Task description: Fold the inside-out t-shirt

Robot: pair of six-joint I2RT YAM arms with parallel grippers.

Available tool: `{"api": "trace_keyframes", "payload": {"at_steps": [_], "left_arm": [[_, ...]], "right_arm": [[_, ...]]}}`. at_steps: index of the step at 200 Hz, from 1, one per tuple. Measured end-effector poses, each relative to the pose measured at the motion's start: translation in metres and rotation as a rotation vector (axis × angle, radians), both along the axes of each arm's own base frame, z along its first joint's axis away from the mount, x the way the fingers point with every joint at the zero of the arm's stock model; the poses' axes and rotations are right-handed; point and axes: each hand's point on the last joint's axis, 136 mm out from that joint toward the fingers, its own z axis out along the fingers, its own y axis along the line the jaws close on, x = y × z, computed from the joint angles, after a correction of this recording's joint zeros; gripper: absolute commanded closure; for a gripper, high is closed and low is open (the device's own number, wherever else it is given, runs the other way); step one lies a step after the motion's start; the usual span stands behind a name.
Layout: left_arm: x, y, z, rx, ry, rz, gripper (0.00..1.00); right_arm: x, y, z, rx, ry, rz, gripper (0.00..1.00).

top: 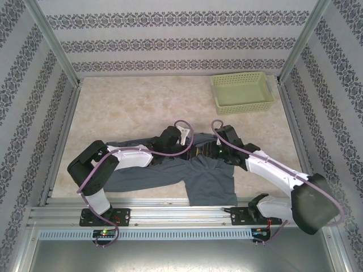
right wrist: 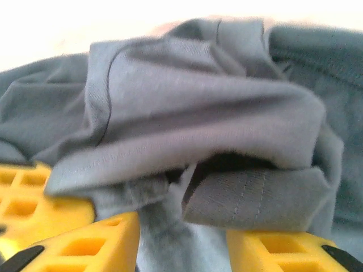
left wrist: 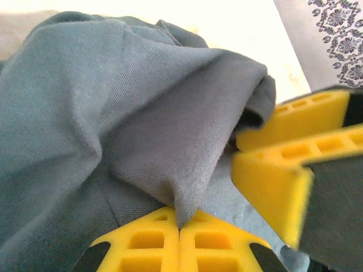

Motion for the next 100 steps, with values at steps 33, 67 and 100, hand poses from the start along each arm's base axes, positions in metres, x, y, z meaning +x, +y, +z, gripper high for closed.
{"api": "trace_keyframes", "payload": {"at_steps": [33, 67, 100], "left_arm": [[-0.003, -0.001, 0.000, -0.010, 0.004, -0.011, 1.00], [-0.005, 0.000, -0.002, -0.009, 0.008, -0.014, 1.00], [-0.005, -0.002, 0.002, -0.039, 0.001, -0.017, 1.00]], "right_arm": [[0.016, -0.007, -0.016, -0.085, 0.021, -0.054, 0.59], [0.027, -0.014, -0.018, -0.144, 0.012, -0.095, 0.67], [0.033, -0.022, -0.020, -0.212, 0.003, -0.131, 0.68]]}}
